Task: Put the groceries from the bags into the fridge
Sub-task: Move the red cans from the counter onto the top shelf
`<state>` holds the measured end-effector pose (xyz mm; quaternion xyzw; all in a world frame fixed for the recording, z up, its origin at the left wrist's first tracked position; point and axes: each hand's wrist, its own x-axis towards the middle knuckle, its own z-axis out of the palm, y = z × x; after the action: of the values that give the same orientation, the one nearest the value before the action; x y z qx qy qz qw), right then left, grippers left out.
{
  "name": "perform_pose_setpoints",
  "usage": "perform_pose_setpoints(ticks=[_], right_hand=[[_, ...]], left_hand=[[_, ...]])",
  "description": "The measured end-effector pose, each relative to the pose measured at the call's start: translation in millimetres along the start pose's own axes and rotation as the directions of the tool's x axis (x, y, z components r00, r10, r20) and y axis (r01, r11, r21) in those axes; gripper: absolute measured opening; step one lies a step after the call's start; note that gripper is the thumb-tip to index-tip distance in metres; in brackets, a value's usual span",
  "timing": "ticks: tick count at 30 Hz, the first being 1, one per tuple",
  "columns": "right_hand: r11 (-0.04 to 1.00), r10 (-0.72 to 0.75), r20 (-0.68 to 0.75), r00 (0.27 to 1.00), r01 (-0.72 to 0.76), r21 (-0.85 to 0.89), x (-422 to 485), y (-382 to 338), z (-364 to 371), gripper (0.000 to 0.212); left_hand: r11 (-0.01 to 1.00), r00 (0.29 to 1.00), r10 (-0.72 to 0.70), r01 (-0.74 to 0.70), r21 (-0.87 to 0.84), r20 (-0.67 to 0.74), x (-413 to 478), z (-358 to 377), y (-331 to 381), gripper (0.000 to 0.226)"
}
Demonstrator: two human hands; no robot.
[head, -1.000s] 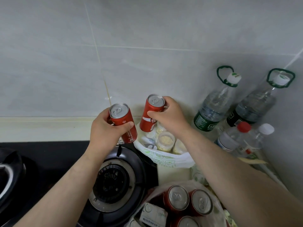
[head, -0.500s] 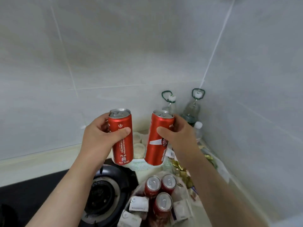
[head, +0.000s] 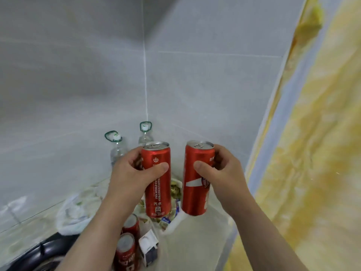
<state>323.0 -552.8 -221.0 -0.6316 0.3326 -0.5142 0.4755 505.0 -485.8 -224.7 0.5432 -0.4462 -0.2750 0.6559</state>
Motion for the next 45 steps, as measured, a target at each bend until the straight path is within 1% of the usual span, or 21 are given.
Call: perform_pose_setpoints(ticks=[2,5,8,11,17,22,24,26,29,35,42,45], right_hand=[[1.000,-0.012,-0.071,0.997,0.011,-0.007,-17.8,-11.2,-38.9,0.032],[0.999,-0.018,-0.186,0.982,0.009,-0.047,-48.4,-28.3,-99.7,0.032],[0.997,-0.037,-0.308,0.951,0.014,-0.078,-83.6,-46.6,-155.8,0.036],[0.995,-0.056,-0.398,0.916,0.019,-0.096,-118.4,-62.3,-203.9,0.036],[0.980,-0.109,-0.546,0.831,-0.001,-0.197,-180.9,-89.0,-271.8,0.030],[0.960,-0.140,-0.654,0.744,-0.060,-0.275,-219.8,-109.7,-313.0,0.032],[0.948,-0.158,-0.696,0.700,-0.089,-0.305,-232.6,-117.0,-328.7,0.030],[0.942,-0.184,-0.739,0.648,-0.098,-0.321,-243.5,-124.1,-343.9,0.028],[0.931,-0.224,-0.800,0.556,-0.121,-0.345,-255.0,-134.1,-367.9,0.028],[0.900,-0.296,-0.890,0.346,-0.210,-0.381,-266.6,-143.0,-409.5,0.032],[0.871,-0.366,-0.929,0.051,-0.333,-0.362,-280.1,-144.3,-443.1,0.036],[0.862,-0.393,-0.917,-0.075,-0.377,-0.339,-292.8,-149.9,-451.2,0.033]], left_hand=[[1.000,0.998,0.014,-0.013,-0.014,0.059,-12.7,34.7,10.8,0.035],[0.999,0.988,0.028,-0.020,-0.047,0.155,-37.8,90.5,23.5,0.033],[0.997,0.964,0.043,-0.024,-0.076,0.261,-66.4,143.6,38.1,0.034],[0.990,0.933,0.070,-0.020,-0.141,0.354,-93.7,191.4,51.7,0.030],[0.969,0.839,0.107,0.031,-0.243,0.533,-146.5,269.1,71.8,0.036],[0.950,0.729,0.193,0.029,-0.312,0.656,-170.6,319.9,86.0,0.041],[0.936,0.685,0.228,0.042,-0.350,0.692,-177.4,342.2,90.7,0.036],[0.921,0.638,0.256,0.067,-0.384,0.726,-182.3,366.9,94.9,0.031],[0.906,0.558,0.290,0.103,-0.411,0.778,-188.3,408.1,101.7,0.030],[0.877,0.355,0.355,0.195,-0.440,0.865,-194.5,490.4,108.2,0.032],[0.861,0.141,0.391,0.293,-0.416,0.909,-212.3,578.8,116.3,0.041],[0.851,0.047,0.422,0.323,-0.413,0.905,-233.7,606.9,125.2,0.035]])
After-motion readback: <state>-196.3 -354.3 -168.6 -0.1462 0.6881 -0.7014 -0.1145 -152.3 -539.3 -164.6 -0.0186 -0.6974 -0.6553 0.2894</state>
